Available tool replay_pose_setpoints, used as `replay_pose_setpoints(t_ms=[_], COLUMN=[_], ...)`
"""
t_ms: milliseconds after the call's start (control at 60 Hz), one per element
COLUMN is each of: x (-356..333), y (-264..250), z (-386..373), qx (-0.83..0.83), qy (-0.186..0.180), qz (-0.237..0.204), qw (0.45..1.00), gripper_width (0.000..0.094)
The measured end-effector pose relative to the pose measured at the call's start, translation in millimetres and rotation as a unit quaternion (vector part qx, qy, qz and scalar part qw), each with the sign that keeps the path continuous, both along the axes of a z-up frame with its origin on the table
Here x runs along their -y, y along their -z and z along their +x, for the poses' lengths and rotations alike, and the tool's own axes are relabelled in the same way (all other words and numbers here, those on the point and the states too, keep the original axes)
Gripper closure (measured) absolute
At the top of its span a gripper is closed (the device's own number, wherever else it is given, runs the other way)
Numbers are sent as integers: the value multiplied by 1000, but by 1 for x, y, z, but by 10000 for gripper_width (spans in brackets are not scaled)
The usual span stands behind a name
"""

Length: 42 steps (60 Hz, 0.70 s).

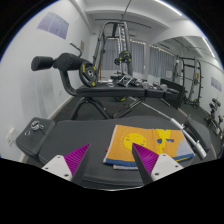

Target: Fold towel

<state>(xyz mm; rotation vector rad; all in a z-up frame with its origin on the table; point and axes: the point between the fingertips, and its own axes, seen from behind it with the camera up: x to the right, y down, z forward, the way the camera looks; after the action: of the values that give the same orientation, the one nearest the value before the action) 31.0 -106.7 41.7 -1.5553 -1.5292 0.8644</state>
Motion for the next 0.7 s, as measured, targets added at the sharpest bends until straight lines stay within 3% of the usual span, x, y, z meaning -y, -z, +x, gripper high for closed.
replay_pose_setpoints(t_ms=[183, 233, 300, 350, 367, 450, 550, 700], x=[-27, -27, -35, -40, -43, -31, -5, -28], y=[66, 66, 67, 66, 65, 61, 41, -25], z=[-49, -54, -55, -57, -57, -52, -46, -35], qx=[51, 33, 29, 27, 25, 30, 24, -17], qy=[18, 11, 7, 7, 10, -15, -55, -68], qz=[7, -10, 19, 46, 54, 56, 7, -19], qw=[999, 999, 999, 999, 998, 998, 998, 997], gripper_width=[76, 131, 477, 863, 899, 910, 917, 914])
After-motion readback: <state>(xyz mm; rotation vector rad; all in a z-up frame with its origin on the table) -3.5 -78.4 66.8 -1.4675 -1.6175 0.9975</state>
